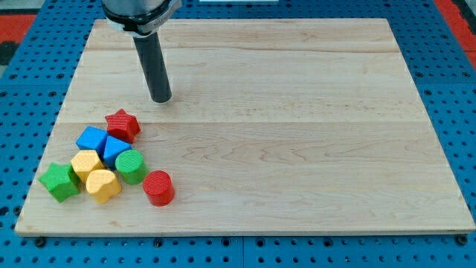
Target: Push the red circle to the right of the red star
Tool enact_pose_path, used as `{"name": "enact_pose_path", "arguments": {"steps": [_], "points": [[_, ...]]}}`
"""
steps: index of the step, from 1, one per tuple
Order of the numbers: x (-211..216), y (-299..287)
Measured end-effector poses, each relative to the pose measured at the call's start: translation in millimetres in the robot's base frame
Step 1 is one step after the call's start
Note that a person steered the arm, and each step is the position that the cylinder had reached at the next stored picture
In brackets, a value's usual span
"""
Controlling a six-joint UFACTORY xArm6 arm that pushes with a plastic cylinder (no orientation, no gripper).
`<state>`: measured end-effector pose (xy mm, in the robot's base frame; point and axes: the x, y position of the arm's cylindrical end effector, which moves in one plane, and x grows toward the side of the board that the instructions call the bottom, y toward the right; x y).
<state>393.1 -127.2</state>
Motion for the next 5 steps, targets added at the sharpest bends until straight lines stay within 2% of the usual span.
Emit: {"name": "enact_pose_path", "arguments": {"steps": [2,3,4,5], "points": [[0.0,0.3],[-4.0,18.0],[-25.8,87.4],[44.2,173.2]]}}
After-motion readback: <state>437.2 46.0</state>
